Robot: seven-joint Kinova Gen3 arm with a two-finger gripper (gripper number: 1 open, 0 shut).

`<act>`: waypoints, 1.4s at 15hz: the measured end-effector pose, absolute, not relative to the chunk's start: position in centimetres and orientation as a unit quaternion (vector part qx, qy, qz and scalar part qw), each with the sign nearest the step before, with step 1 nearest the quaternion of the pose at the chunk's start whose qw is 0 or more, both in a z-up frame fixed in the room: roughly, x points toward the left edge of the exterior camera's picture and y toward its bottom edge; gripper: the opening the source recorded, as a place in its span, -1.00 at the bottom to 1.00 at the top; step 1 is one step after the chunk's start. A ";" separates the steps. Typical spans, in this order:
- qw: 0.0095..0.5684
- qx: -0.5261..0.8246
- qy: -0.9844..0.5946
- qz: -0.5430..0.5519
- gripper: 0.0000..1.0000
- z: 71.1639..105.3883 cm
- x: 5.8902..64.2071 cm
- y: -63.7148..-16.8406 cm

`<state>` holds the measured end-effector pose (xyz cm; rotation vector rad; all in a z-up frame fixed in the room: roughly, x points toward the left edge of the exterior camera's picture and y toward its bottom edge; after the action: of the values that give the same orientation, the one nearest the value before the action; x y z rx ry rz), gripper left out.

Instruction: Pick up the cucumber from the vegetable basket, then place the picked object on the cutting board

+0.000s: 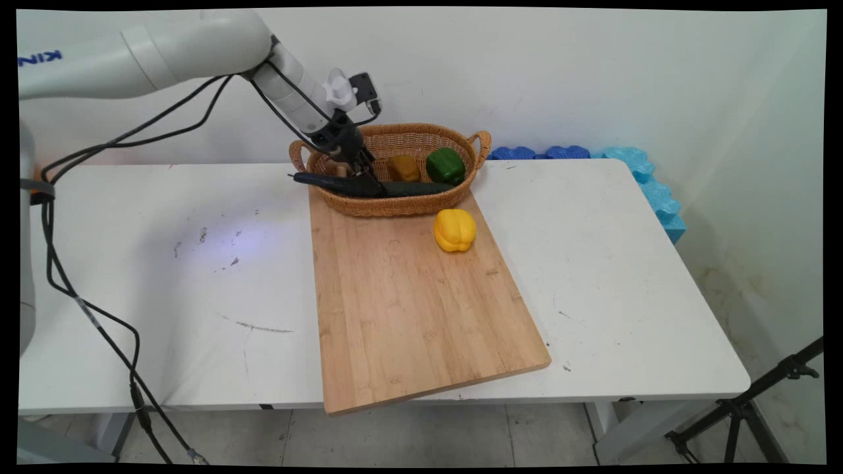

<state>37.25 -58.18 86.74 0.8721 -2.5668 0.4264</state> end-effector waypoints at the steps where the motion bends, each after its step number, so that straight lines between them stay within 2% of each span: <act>1: 0.196 0.313 -0.917 0.149 1.00 86.5 37.1 -58.4; 8: 0.188 0.322 -0.918 0.132 1.00 85.2 36.6 -59.3; 9: 0.188 0.322 -0.919 0.129 -1.00 85.0 36.5 -59.4; 15: 0.188 0.315 -0.923 0.121 -1.00 84.8 36.1 -59.7; 21: 0.198 0.289 -0.928 0.125 -1.00 86.7 36.0 -59.3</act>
<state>35.97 -59.27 86.68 0.8080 -2.5978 0.3508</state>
